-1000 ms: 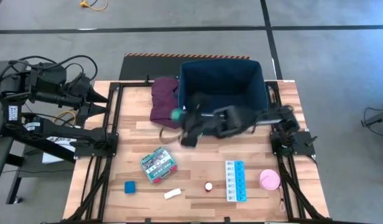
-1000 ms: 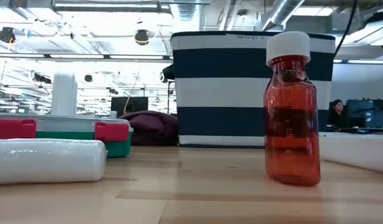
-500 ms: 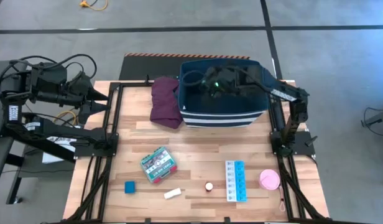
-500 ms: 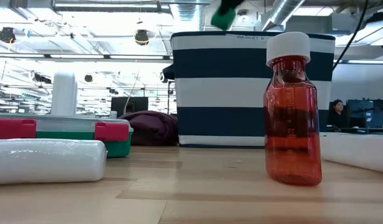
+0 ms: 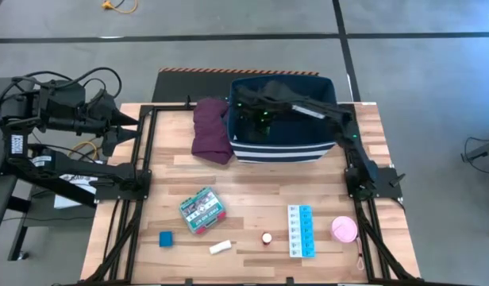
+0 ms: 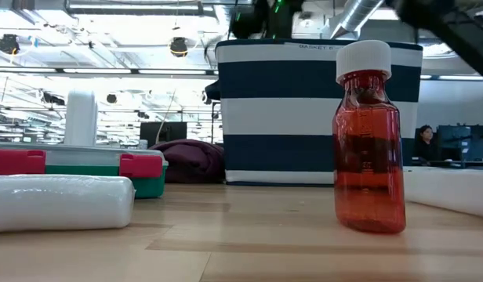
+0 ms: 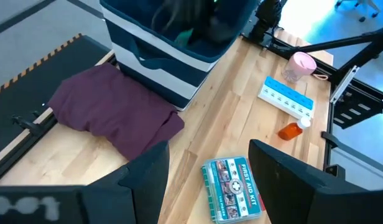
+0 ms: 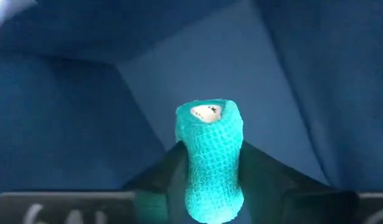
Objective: Pick & place medical supplies in basket/bin
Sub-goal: Put the green bandage into the blue organizer, then put the blue bandage into the blue organizer
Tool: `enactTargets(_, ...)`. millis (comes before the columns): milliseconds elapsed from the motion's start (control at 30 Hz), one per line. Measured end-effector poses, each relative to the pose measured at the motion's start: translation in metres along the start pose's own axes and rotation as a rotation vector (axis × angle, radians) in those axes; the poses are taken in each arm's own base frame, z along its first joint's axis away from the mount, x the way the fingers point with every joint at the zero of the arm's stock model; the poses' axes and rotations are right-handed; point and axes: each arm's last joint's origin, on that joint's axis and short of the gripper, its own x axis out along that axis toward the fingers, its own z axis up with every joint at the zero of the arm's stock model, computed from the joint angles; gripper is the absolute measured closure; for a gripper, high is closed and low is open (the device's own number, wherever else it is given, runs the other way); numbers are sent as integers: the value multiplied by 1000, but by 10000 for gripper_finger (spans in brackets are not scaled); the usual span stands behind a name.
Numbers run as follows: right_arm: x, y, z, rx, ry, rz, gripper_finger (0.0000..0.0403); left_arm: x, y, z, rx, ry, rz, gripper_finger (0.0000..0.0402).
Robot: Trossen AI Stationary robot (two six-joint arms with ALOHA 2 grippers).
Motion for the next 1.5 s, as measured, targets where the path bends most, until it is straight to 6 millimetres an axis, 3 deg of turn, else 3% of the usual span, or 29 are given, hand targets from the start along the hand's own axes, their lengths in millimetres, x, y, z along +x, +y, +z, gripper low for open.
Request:
enactTargets(167, 50, 0, 13, -51, 123, -9, 207, 0, 0, 0, 0, 0, 0, 191)
enactTargets(367, 47, 5, 11, -98, 136, -14, 172, 0, 0, 0, 0, 0, 0, 191)
enactTargets(500, 9, 4, 3, -90, 54, -51, 175, 0, 0, 0, 1, -2, 7, 191)
enactTargets(800, -124, -2, -51, 15, -362, -20, 198, 2, -1, 0, 0, 15, -29, 191)
enactTargets(1033, -194, 15, -94, 26, -678, 69, 205, 35, -3, -9, -72, 201, -139, 191)
enactTargets(1233, -220, 34, -113, -35, -820, 137, 207, 87, -1, -33, -315, 490, -144, 191)
enactTargets(1400, -218, 47, -113, -107, -813, 142, 208, 125, -1, -71, -472, 744, -53, 191)
enactTargets(1500, -211, 55, -107, -153, -782, 130, 210, 138, -8, -94, -571, 888, 19, 191)
